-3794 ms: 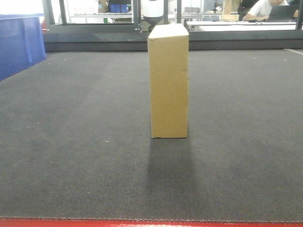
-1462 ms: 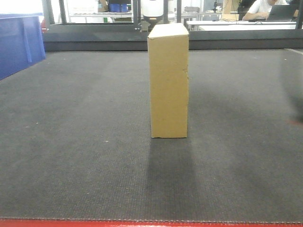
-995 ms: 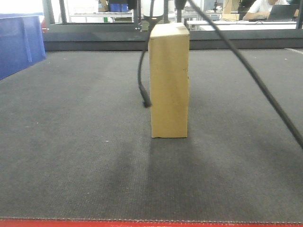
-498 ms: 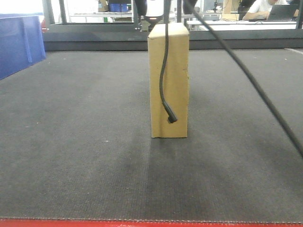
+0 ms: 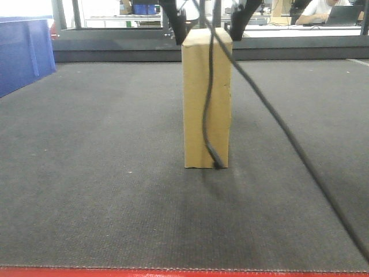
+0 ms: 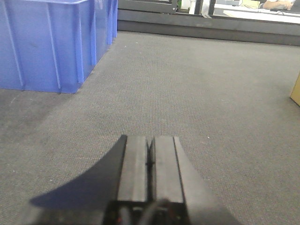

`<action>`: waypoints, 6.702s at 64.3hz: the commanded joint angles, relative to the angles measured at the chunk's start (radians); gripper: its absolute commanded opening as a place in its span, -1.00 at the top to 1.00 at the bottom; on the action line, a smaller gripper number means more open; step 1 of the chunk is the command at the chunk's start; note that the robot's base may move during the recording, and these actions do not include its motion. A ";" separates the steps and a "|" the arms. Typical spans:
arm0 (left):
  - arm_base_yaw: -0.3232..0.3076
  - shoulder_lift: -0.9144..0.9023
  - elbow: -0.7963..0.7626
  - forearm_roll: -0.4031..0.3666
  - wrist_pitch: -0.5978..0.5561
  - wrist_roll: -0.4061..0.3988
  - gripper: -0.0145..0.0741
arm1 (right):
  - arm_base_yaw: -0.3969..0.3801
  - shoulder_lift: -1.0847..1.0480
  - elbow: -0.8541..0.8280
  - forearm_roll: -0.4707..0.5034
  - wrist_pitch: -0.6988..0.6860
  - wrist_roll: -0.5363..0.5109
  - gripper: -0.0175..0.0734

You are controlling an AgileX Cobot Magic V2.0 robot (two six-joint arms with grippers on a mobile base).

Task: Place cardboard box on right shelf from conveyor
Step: 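Lower the open right gripper around the box top and close it, then lift the box off the conveyor with the right gripper, then drive the base to the steel shelf rack holding the box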

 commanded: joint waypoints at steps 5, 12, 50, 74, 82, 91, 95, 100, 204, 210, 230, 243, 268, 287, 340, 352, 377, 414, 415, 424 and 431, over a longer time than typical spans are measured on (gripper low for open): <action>0.000 -0.012 -0.003 -0.005 -0.084 -0.005 0.94 | -0.006 -0.059 0.020 -0.010 -0.018 0.000 -0.73; 0.000 -0.012 -0.003 -0.005 -0.084 -0.005 0.94 | -0.007 -0.059 0.058 -0.010 -0.026 0.000 -0.73; 0.000 -0.012 -0.003 -0.005 -0.084 -0.005 0.94 | -0.071 -0.180 0.149 0.020 -0.145 -0.096 0.26; 0.000 -0.012 -0.003 -0.005 -0.084 -0.005 0.94 | -0.255 -0.570 0.666 0.038 -0.476 -0.274 0.26; 0.000 -0.012 -0.003 -0.005 -0.084 -0.005 0.94 | -0.331 -0.729 0.847 0.038 -0.544 -0.304 0.26; 0.000 -0.012 -0.003 -0.005 -0.084 -0.005 0.94 | -0.381 -0.931 1.033 0.045 -0.577 -0.329 0.26; 0.000 -0.012 -0.003 -0.005 -0.084 -0.005 0.94 | -0.386 -1.011 1.109 0.045 -0.577 -0.329 0.26; 0.000 -0.012 -0.003 -0.005 -0.084 -0.005 0.94 | -0.386 -1.120 1.184 0.047 -0.581 -0.329 0.26; 0.000 -0.012 -0.003 -0.005 -0.084 -0.005 0.94 | -0.386 -1.772 1.345 0.052 -0.593 -0.329 0.26; 0.000 -0.012 -0.003 -0.005 -0.084 -0.005 0.94 | -0.386 -1.772 1.345 0.052 -0.593 -0.329 0.26; 0.000 -0.012 -0.003 -0.005 -0.084 -0.005 0.94 | -0.386 -1.772 1.345 0.052 -0.593 -0.329 0.26; 0.000 -0.012 -0.003 -0.005 -0.084 -0.005 0.94 | -0.386 -1.772 1.345 0.052 -0.593 -0.329 0.26; 0.000 -0.012 -0.003 -0.005 -0.084 -0.005 0.94 | -0.386 -1.772 1.345 0.052 -0.593 -0.329 0.26; 0.000 -0.012 -0.003 -0.005 -0.084 -0.005 0.94 | -0.386 -1.772 1.345 0.052 -0.592 -0.329 0.26; 0.000 -0.012 -0.003 -0.005 -0.084 -0.005 0.94 | -0.386 -1.772 1.345 0.052 -0.592 -0.328 0.26; 0.000 -0.012 -0.003 -0.005 -0.084 -0.005 0.94 | -0.386 -1.772 1.345 0.052 -0.592 -0.328 0.26; 0.000 -0.012 -0.003 -0.005 -0.084 -0.005 0.94 | -0.386 -1.772 1.345 0.052 -0.592 -0.328 0.26; 0.000 -0.012 -0.003 -0.005 -0.084 -0.005 0.94 | -0.386 -1.772 1.345 0.052 -0.592 -0.328 0.26; 0.000 -0.012 -0.003 -0.005 -0.084 -0.005 0.94 | -0.386 -1.772 1.345 0.052 -0.592 -0.328 0.26; -0.002 -0.012 -0.003 -0.005 -0.084 -0.005 0.94 | -0.386 -1.772 1.345 0.052 -0.592 -0.328 0.26; -0.002 -0.012 -0.003 -0.005 -0.084 -0.005 0.94 | -0.386 -1.771 1.345 0.052 -0.592 -0.328 0.26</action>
